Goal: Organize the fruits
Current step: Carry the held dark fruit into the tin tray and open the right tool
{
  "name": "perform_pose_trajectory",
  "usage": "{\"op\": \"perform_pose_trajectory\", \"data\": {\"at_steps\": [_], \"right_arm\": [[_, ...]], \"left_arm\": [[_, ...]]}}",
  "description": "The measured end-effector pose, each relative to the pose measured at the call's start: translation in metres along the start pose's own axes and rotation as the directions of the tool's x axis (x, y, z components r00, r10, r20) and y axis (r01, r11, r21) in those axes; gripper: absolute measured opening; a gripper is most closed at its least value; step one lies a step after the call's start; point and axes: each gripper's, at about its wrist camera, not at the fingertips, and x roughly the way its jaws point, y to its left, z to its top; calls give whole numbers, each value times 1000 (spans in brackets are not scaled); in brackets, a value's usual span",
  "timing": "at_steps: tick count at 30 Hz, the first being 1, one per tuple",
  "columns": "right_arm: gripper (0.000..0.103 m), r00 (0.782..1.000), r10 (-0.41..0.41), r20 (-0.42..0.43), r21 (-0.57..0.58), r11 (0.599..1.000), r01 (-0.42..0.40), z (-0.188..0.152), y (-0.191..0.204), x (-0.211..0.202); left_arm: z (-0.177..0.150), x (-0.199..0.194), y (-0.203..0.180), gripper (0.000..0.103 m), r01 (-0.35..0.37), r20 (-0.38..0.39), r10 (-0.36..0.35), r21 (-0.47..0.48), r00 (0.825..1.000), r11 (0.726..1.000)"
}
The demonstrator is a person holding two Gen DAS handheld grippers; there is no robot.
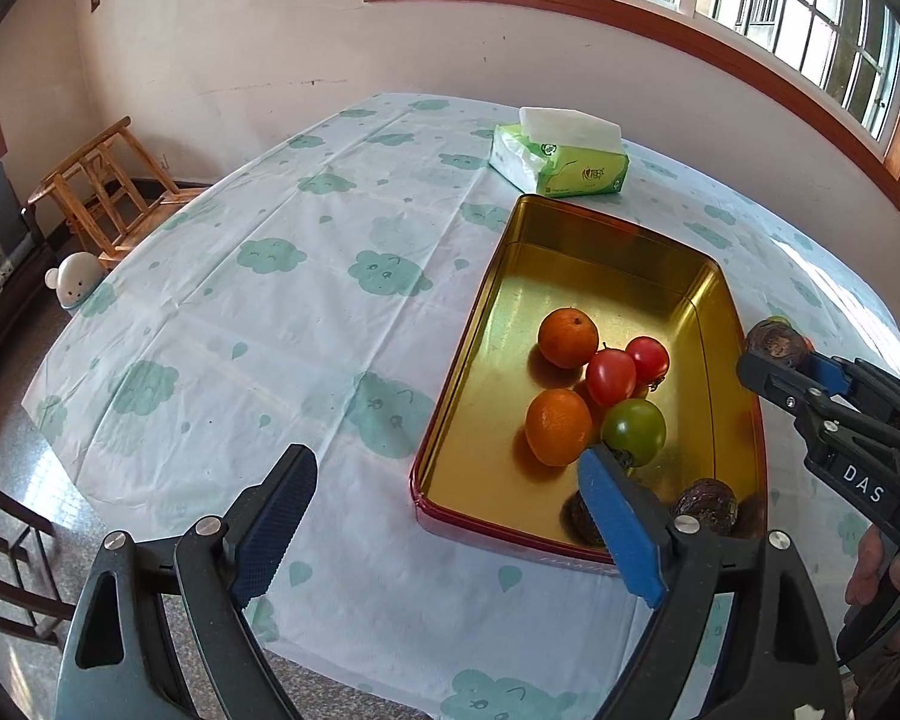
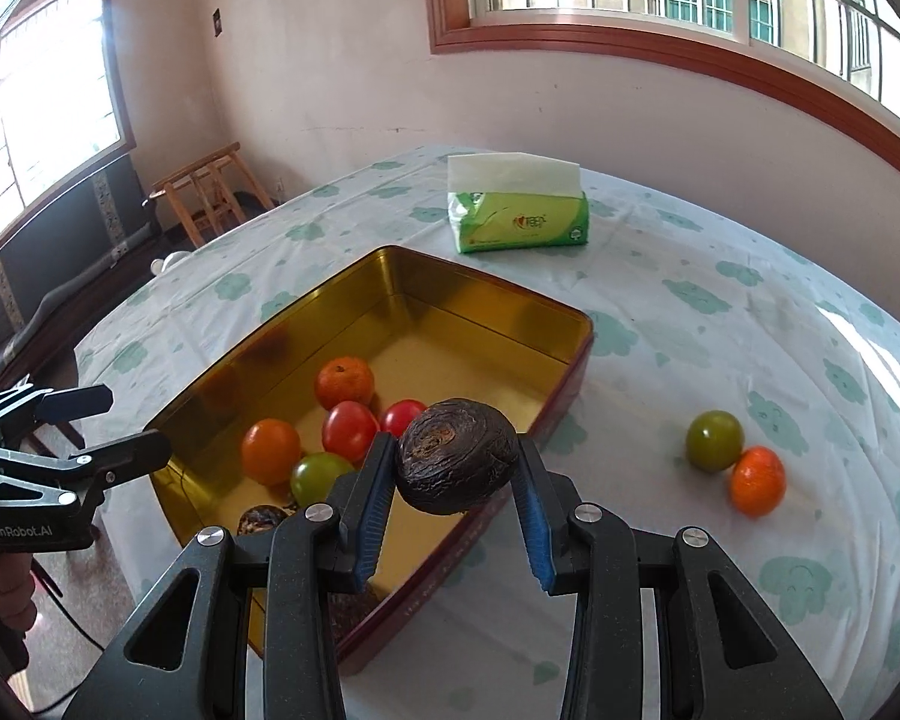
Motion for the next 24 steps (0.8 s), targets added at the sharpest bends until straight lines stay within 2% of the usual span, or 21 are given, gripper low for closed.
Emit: {"op": "perform_pose_trajectory", "data": {"at_steps": [9,24], "right_arm": [[39,999,27,-42,-24,999,-28,9,18,27],[40,997,10,-83,-64,998,-15,9,30,50]], "left_arm": [[-2,-2,12,86,-23,0,23,-24,1000,999],[-5,1,28,87,-43,-14,42,-62,999,997]]}}
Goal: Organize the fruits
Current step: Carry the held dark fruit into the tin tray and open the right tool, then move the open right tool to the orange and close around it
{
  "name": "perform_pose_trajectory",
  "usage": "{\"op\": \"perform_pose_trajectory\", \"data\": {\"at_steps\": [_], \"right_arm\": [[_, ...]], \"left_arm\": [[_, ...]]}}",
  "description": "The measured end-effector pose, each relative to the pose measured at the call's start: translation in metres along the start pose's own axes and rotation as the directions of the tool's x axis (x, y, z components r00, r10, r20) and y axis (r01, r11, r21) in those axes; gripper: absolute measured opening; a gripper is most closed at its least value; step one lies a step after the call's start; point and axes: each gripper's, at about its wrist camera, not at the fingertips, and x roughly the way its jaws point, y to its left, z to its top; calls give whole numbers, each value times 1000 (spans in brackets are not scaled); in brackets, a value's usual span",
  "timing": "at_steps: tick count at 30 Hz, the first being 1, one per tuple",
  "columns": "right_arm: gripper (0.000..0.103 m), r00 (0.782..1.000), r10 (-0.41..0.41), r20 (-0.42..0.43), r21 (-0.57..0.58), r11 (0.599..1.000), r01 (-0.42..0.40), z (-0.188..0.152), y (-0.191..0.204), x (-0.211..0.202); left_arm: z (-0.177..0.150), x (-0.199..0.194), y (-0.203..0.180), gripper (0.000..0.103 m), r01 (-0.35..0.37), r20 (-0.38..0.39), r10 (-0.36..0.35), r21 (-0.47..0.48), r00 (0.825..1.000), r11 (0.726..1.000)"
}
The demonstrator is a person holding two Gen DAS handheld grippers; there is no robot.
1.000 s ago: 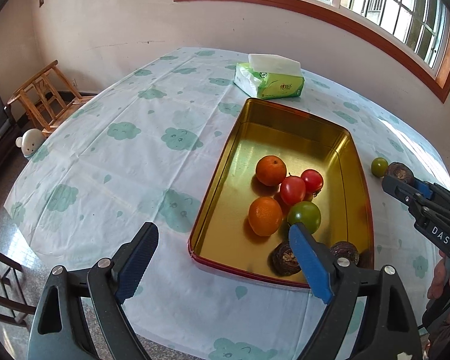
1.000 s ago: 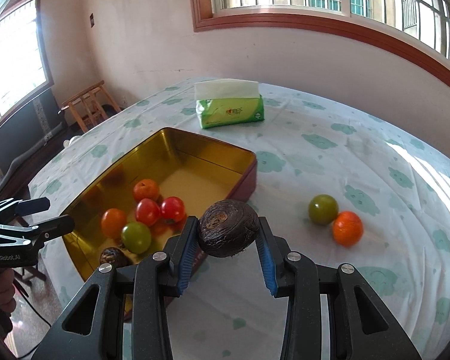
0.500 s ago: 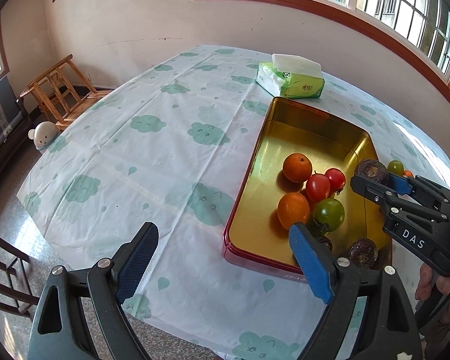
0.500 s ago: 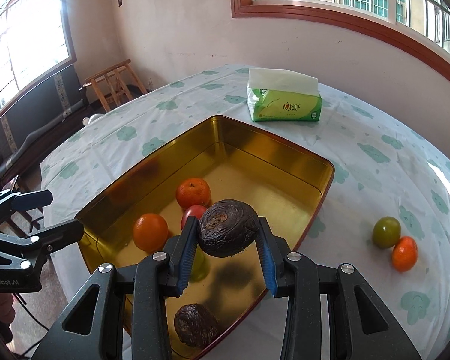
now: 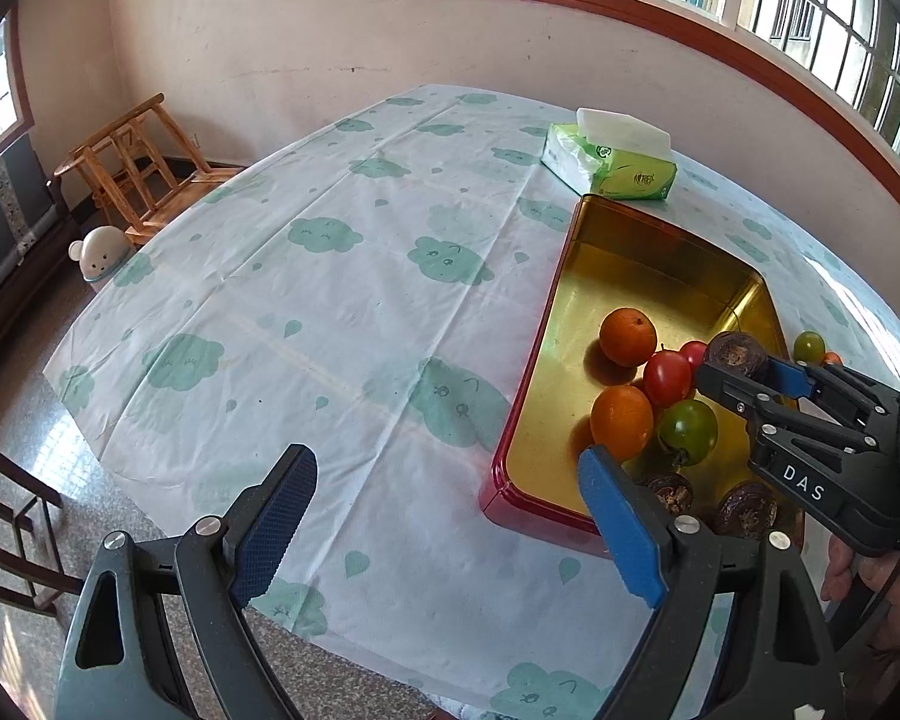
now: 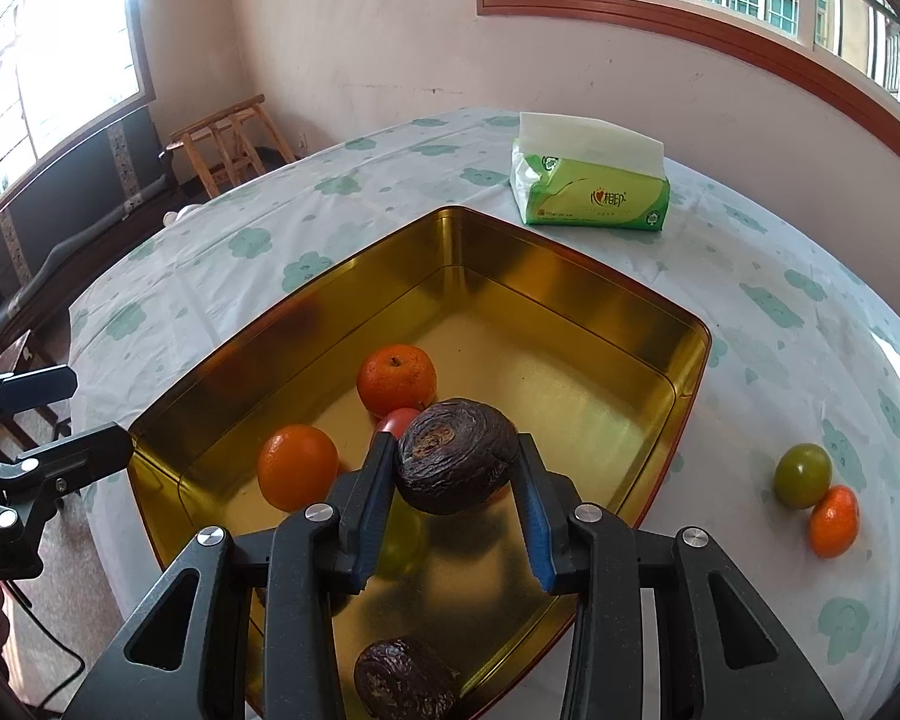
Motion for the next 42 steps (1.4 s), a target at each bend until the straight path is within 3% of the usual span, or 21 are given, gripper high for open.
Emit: {"op": "perform_pose_trajectory", "data": {"at_steps": [25,37,42], "right_arm": [[41,1000,3,-16,22,1000,-2,-5,-3,1],[42,999,1,40,57,998,-3,-4,-14,-20],[42,996,-49,73,92,995,43,-11,-37,-40]], "left_arm": [[-4,4,6,87,6,-16,-6,-20,1000,1000],[-3,4,2,87,15,-9,-16,-16,1000,1000],[-1,2,-5,87,24,-4,-24,-4,1000,1000]]}}
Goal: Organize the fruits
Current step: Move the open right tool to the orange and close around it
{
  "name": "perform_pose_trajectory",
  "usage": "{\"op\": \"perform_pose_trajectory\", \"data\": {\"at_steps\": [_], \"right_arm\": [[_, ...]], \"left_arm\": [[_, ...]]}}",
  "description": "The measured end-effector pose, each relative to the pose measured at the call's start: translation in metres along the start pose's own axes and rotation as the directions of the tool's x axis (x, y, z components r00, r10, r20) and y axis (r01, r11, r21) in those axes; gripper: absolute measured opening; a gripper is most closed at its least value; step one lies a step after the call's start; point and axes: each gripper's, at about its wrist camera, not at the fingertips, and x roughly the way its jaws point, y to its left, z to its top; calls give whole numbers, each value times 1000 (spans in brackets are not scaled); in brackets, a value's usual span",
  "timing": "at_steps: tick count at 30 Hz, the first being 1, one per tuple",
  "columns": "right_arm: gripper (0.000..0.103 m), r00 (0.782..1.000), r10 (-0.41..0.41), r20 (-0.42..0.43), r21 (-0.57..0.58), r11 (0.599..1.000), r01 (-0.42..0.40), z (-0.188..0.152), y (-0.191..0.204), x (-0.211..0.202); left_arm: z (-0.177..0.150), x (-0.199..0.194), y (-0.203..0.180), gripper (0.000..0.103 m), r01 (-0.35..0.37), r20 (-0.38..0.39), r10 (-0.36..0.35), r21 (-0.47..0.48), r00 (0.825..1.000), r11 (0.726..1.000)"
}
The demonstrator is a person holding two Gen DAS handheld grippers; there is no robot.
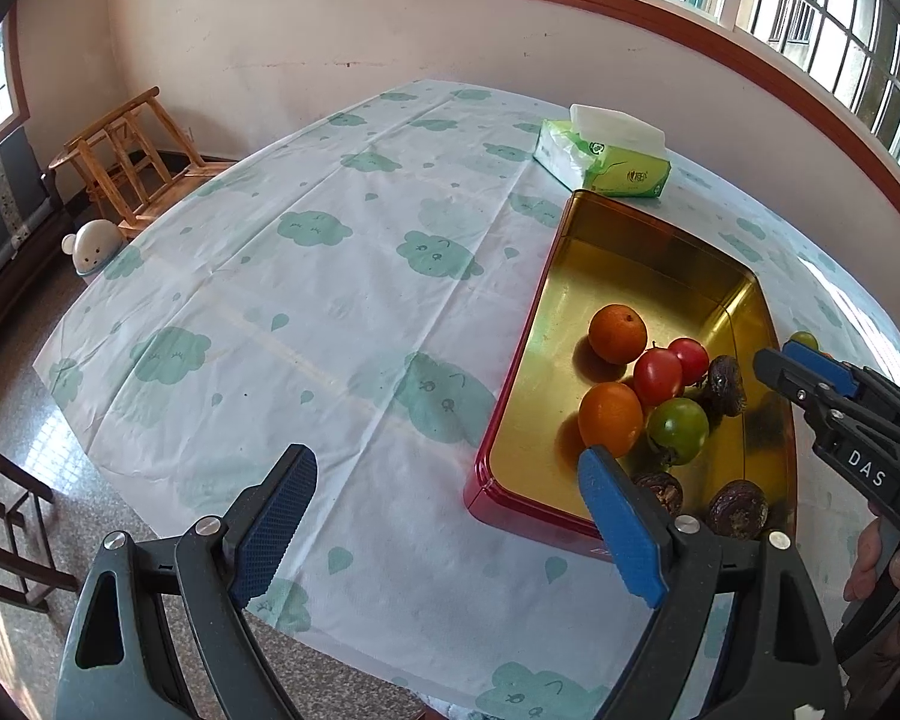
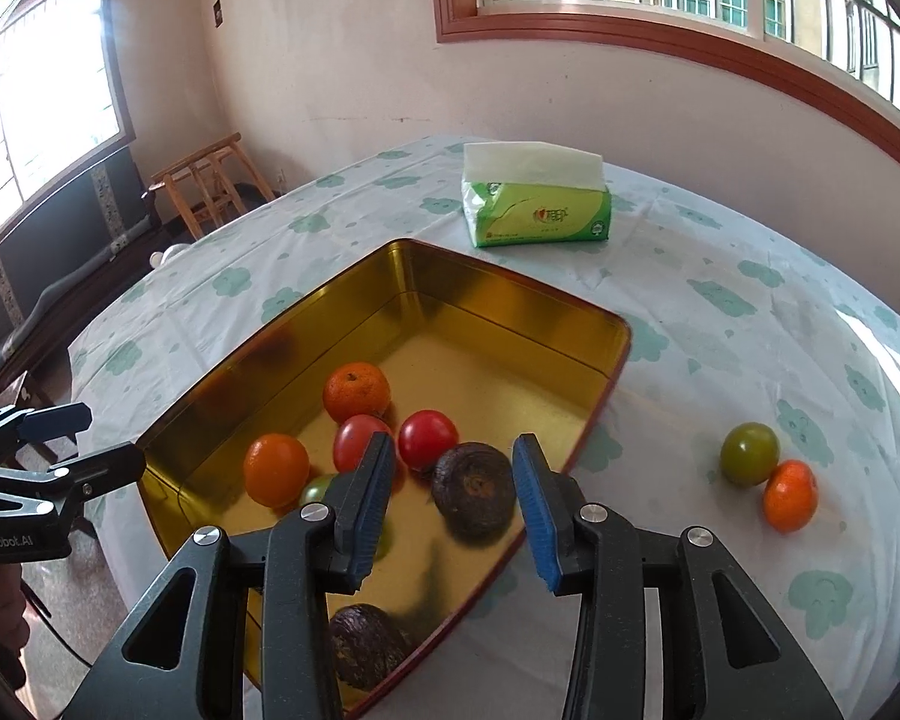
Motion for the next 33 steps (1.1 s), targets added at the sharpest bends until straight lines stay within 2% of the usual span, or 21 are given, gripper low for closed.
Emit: {"op": "perform_pose_trajectory", "data": {"at_steps": [9,15,22,33], "right_arm": [[43,988,-151,-30,137,979,154,-24,-90,-16],[43,979,-194,-63,213,956,203,-37,-135,-13],[48,973,-215,-87,203,952,229,-38,-152,5],[47,978,-184,-99,194,960,200,-34,-162,29]], "left_arm": [[5,-3,-28,87,54,2,-54,51,999,997],[11,-3,-53,87,93,-3,-93,92,996,991],[17,-2,-79,87,107,-3,-108,150,994,983],[30,9,-122,86,127,-17,-126,215,992,968]]}}
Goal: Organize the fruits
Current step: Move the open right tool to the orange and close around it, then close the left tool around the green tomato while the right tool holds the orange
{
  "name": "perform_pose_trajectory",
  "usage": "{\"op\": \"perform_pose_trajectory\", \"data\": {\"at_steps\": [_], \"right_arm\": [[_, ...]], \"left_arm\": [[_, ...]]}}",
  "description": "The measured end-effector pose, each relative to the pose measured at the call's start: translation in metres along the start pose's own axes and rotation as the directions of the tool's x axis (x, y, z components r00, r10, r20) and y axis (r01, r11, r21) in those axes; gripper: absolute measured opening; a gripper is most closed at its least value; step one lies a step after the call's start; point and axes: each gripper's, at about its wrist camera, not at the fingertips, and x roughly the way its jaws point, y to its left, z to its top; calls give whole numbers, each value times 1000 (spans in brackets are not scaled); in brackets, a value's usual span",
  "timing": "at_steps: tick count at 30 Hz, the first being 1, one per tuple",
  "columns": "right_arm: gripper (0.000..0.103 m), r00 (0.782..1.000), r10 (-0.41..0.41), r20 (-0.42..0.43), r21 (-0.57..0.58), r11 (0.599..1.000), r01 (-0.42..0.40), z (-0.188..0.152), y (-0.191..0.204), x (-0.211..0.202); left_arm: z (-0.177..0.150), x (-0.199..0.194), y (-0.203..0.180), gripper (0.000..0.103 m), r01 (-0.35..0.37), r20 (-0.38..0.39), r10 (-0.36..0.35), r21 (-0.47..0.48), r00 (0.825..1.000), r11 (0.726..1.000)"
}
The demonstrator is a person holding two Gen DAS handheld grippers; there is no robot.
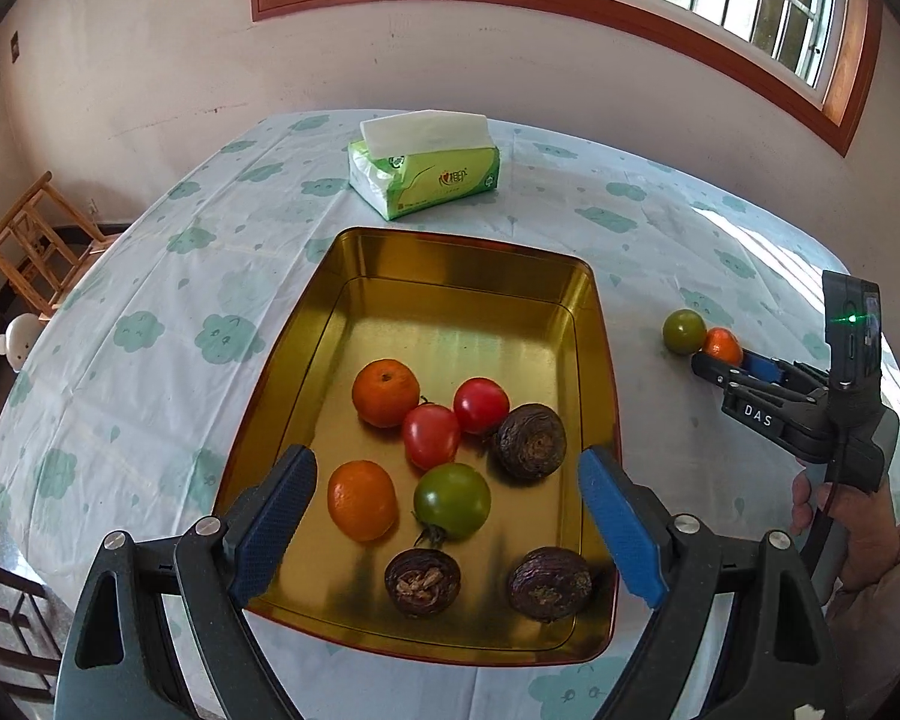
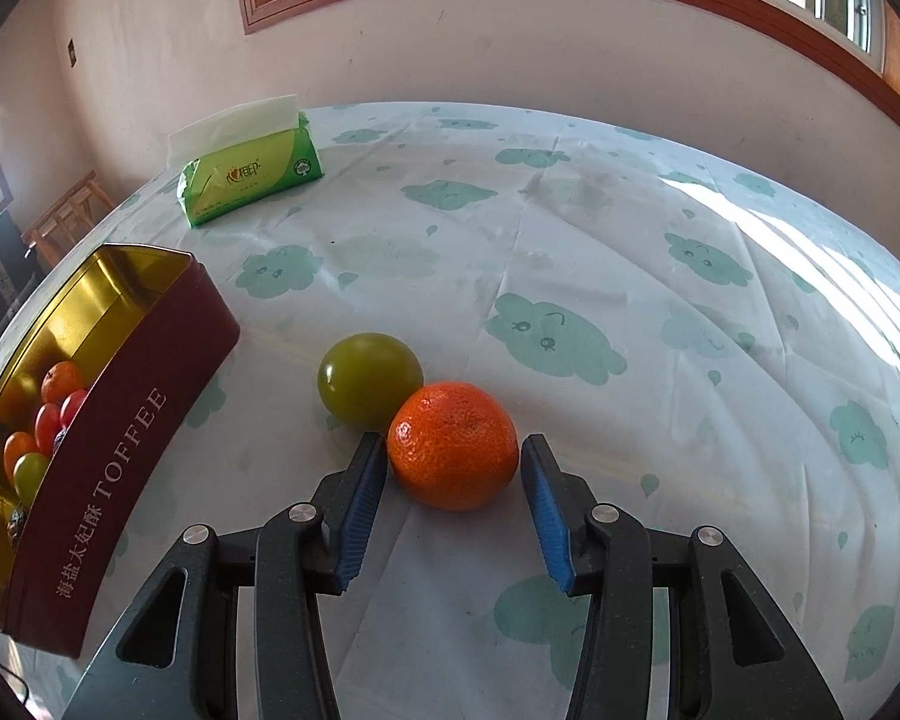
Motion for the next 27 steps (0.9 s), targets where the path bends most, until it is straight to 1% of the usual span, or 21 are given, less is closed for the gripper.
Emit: {"op": "perform_pose_trajectory", "data": {"at_steps": [1,3,6,10,12,16,20,25,27], "right_arm": [[46,1000,-1,-1,-8,1000,1,0,1,1],[41,1000,-10,5,-23,1000,10,0,2,0],[41,1000,-7,9,-27,1000,7,-2,1,-1],[41,999,-33,23,-20,999,33,-5,-7,-9],[41,998,-60,31,-16,998,61,-6,-16,-16],[41,996,-82,30,31,996,82,-13,-41,-28],[41,992,-122,17,73,990,120,-24,-64,-39],[41,984,-176,9,101,980,174,-36,-82,-47],[41,983,-184,7,118,976,181,-40,-87,-49]], "left_arm": [[3,2,-4,86,2,-1,-2,7,1000,1000],[9,4,-14,87,16,4,-16,21,1000,1000],[18,9,-29,87,31,10,-31,37,999,999],[28,17,-52,86,53,12,-54,66,998,996],[32,22,-65,86,65,11,-66,86,998,994],[37,31,-92,86,95,7,-97,116,995,989],[41,45,-115,86,106,-2,-107,140,994,984],[44,63,-138,85,102,-14,-101,181,995,978],[45,70,-144,82,101,-22,-99,189,995,977]]}}
